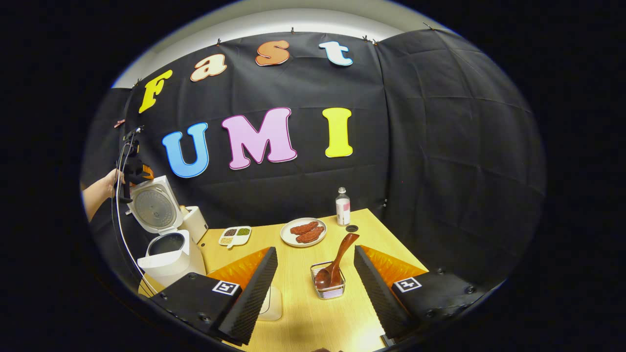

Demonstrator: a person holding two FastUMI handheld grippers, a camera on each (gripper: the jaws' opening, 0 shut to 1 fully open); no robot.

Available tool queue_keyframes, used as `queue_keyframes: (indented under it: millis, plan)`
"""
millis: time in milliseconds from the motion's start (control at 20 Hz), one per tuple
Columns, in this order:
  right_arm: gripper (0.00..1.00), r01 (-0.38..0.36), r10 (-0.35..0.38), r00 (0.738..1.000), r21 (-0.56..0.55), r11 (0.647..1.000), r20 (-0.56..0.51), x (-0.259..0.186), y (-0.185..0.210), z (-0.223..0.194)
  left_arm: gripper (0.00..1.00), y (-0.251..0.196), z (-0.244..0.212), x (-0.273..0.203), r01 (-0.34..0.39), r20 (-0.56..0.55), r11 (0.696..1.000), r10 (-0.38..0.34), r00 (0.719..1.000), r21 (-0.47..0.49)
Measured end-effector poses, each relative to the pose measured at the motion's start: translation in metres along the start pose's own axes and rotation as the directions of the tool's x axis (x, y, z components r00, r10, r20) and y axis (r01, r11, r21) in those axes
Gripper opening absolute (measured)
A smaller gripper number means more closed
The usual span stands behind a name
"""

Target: Close the left gripper, press the button to open the rice cooker; take a wooden spoon from the chopstick holder with the right hand, scoop a spoonful of rice and pour it into the rice cooker, then put the wooden spoon back into the chopstick holder.

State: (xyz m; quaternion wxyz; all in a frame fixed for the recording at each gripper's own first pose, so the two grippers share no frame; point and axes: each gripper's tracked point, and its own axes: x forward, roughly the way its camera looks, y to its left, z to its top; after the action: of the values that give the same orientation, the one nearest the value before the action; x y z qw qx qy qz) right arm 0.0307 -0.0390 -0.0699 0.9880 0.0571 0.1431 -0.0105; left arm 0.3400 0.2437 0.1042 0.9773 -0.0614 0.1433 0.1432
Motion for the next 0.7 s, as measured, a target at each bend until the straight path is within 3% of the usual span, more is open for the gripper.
queue_keyframes:
  millis: [400,700]
  plan:
    - [0.98,-0.074,0.081,0.994,0.085,0.994,-0.076,-0.004,0.013,-0.028,0.98,-0.014,-0.038,-0.043,0.008,-0.009,1.0,-0.008,1.0,-0.003]
    - [0.99,-0.105,0.108,0.991,0.037,0.994,-0.084,-0.001,0.022,-0.028,0.98,-0.025,-0.093,-0.073,-0.004,-0.029,1.0,0.004,1.0,-0.002]
